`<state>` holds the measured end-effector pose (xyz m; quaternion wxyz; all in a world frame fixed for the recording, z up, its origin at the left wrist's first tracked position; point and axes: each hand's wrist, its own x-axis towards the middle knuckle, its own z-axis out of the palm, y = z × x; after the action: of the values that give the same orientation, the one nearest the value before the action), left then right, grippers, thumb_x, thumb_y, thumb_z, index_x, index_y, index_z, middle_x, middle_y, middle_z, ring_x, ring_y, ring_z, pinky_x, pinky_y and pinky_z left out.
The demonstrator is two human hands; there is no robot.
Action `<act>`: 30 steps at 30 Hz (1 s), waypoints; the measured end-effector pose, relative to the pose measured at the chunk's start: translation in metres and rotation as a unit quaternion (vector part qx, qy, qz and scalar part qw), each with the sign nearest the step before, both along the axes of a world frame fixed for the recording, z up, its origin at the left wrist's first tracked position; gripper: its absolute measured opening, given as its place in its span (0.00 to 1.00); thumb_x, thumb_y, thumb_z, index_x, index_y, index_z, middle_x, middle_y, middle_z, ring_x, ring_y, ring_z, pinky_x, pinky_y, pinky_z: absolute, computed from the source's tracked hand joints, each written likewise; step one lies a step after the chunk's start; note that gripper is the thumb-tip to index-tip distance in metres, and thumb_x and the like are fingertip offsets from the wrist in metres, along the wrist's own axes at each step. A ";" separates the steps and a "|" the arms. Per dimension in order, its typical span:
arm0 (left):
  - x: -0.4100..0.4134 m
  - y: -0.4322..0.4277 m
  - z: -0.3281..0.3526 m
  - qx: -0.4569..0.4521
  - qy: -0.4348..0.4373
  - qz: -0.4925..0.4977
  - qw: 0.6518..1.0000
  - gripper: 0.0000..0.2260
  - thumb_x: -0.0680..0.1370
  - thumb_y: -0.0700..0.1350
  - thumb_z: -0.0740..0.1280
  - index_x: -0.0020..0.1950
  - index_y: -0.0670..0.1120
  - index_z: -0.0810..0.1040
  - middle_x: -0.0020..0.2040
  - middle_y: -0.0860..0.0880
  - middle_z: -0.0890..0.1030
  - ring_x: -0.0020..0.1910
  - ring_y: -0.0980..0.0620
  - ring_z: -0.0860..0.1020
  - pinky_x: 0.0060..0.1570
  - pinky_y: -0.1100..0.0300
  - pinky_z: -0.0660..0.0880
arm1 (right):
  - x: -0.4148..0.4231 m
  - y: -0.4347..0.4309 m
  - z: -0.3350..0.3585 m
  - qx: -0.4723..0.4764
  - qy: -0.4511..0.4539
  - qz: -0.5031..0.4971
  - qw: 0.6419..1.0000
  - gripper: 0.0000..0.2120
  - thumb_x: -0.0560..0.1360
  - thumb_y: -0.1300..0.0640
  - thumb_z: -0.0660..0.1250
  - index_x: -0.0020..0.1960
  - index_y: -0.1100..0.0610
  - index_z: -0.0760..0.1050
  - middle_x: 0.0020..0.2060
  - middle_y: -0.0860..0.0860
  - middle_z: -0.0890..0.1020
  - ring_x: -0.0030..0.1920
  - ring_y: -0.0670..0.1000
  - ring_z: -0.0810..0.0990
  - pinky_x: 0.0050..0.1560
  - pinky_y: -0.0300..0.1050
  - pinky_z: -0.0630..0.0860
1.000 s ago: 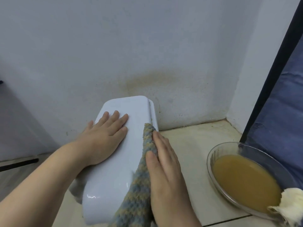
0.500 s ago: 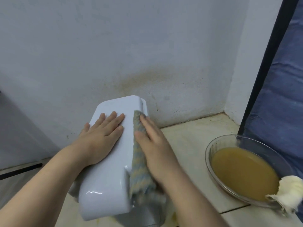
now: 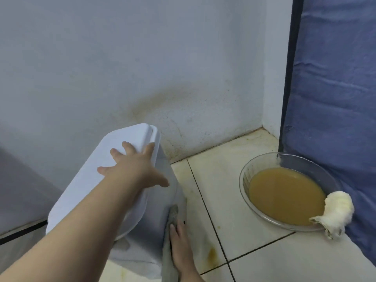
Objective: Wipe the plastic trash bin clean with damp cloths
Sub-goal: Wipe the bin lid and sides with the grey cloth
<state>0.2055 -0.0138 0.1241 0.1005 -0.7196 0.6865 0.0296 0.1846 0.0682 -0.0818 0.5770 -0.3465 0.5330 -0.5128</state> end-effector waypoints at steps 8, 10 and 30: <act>0.000 -0.003 0.007 -0.037 0.026 0.006 0.999 0.39 0.63 0.45 0.68 0.69 0.58 0.52 0.63 0.43 0.61 0.64 0.38 0.61 0.60 0.37 0.68 | 0.000 -0.004 0.021 -0.032 -0.098 -0.021 0.994 0.21 0.82 0.53 0.54 0.74 0.48 0.59 0.73 0.38 0.59 0.72 0.38 0.55 0.75 0.40 0.49; 0.008 -0.005 0.013 -0.051 0.047 0.000 0.998 0.41 0.62 0.45 0.70 0.69 0.57 0.53 0.58 0.44 0.65 0.59 0.40 0.66 0.56 0.42 0.71 | -0.008 -0.012 0.031 -0.066 -0.099 -0.001 0.993 0.21 0.82 0.54 0.54 0.75 0.48 0.58 0.73 0.38 0.57 0.73 0.38 0.53 0.75 0.40 0.48; 0.195 -0.030 0.006 -0.016 0.450 0.029 0.892 0.23 0.65 0.60 0.70 0.54 0.79 0.67 0.58 0.79 0.66 0.56 0.80 0.67 0.60 0.65 0.61 | -0.017 -0.007 -0.070 -0.088 0.368 -0.015 0.926 0.20 0.82 0.49 0.50 0.74 0.45 0.55 0.74 0.41 0.58 0.75 0.45 0.55 0.72 0.40 0.50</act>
<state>0.4008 -0.0437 0.1301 -0.2316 -0.6503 0.6374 0.3423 0.1678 0.0609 -0.1514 0.2997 -0.5520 0.6654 -0.4033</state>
